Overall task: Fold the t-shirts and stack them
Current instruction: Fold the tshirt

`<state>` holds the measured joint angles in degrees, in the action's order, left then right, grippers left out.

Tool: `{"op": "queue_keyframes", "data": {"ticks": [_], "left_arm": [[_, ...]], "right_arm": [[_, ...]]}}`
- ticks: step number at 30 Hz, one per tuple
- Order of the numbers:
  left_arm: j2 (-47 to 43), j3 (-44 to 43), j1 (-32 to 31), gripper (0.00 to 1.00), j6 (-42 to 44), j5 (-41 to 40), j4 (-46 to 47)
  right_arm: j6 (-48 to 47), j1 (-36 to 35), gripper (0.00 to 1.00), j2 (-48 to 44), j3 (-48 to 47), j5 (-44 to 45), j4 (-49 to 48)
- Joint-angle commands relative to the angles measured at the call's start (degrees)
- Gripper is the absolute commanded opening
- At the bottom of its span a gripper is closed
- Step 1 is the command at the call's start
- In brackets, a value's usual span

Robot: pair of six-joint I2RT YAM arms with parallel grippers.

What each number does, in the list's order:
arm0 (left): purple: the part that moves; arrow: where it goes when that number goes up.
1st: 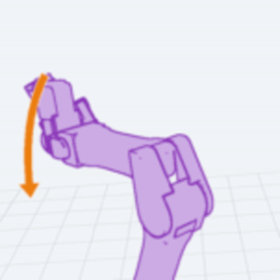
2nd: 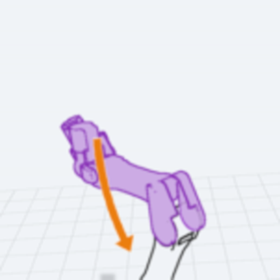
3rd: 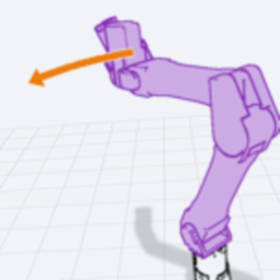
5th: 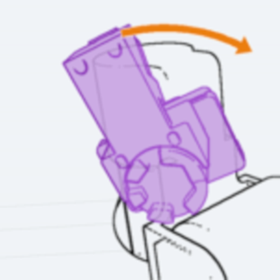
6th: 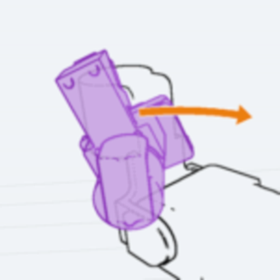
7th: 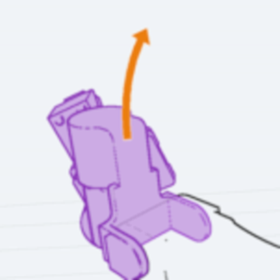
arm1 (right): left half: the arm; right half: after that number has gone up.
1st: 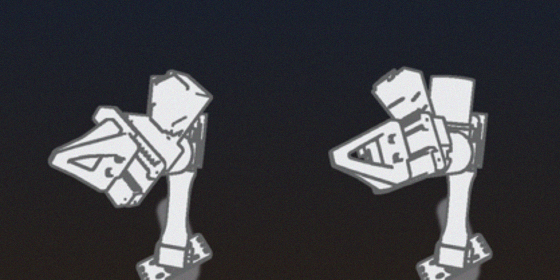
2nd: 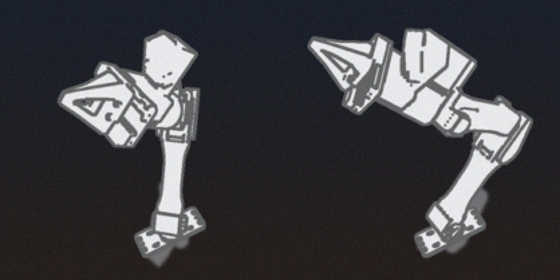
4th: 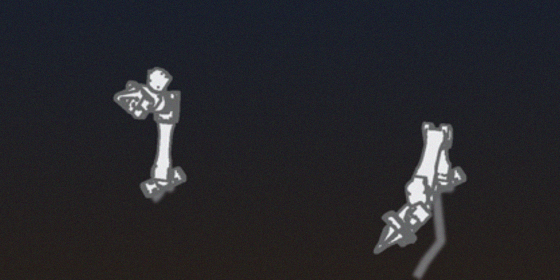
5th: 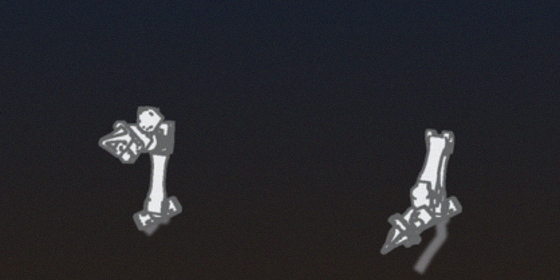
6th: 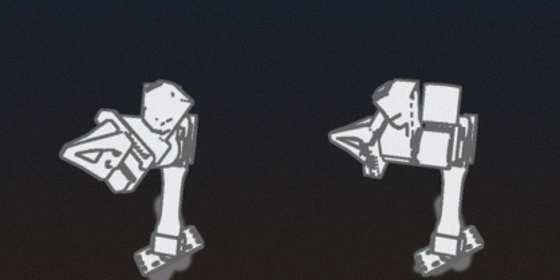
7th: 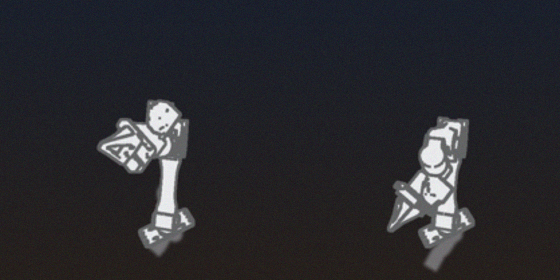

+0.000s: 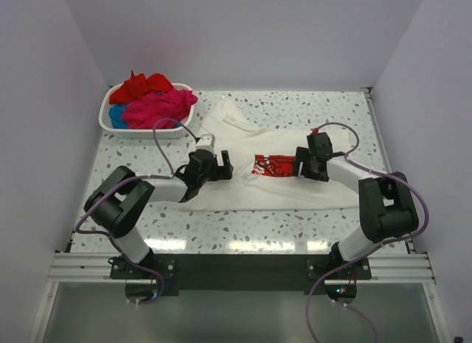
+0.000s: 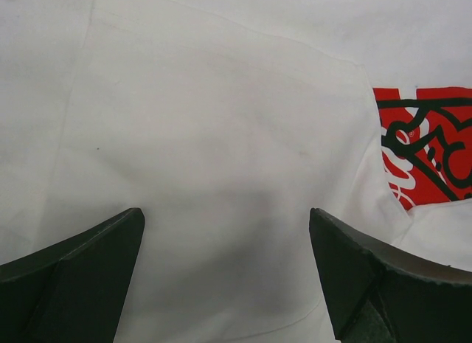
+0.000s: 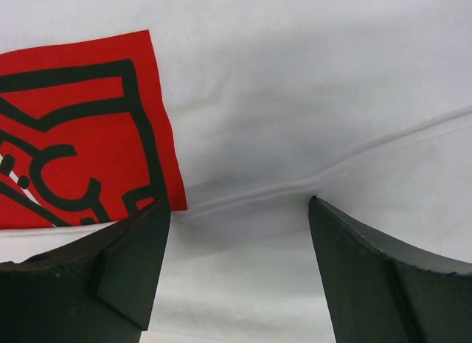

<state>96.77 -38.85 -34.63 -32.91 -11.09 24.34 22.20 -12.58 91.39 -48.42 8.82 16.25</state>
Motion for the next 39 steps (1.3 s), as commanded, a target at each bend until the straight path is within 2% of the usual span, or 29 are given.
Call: {"op": "queue_keyframes", "data": {"ticks": [1,8,14,21,25,29,33,36,39], "left_arm": [[1.1,4.6,-0.1,1.00,0.0,0.2,-2.5],[-0.4,9.6,-0.4,1.00,-1.4,1.6,-0.9],[-0.9,13.4,-1.1,1.00,-3.7,2.0,-0.7],[-6.3,18.7,-4.1,1.00,-7.2,2.7,-3.8],[-11.0,20.1,-7.3,1.00,-9.0,2.6,-7.3],[-19.1,15.2,-8.0,1.00,-7.7,0.8,-19.1],[-26.3,3.1,-7.8,1.00,-3.5,-4.6,-28.7],[-25.2,-5.2,-6.8,1.00,0.7,-7.0,-32.4],[-21.8,-10.5,-3.0,1.00,3.5,-4.1,-33.0]], "right_arm": [[2.7,3.0,0.80,-0.8,3.3,-5.8,-0.4],[3.5,3.5,0.80,-1.9,2.5,-7.8,6.7],[5.6,3.8,0.79,-6.1,9.1,-12.4,8.6],[8.3,3.8,0.80,-14.0,16.1,-15.3,11.0],[8.7,3.8,0.80,-17.8,15.6,-17.3,12.9],[7.3,3.8,0.81,-22.9,8.5,-12.5,17.3],[4.2,5.0,0.82,-20.6,-4.6,-7.3,21.0],[2.5,8.2,0.81,-16.9,-11.1,-5.5,19.8],[1.6,11.0,0.80,-10.8,-16.8,-1.5,17.8]]}}
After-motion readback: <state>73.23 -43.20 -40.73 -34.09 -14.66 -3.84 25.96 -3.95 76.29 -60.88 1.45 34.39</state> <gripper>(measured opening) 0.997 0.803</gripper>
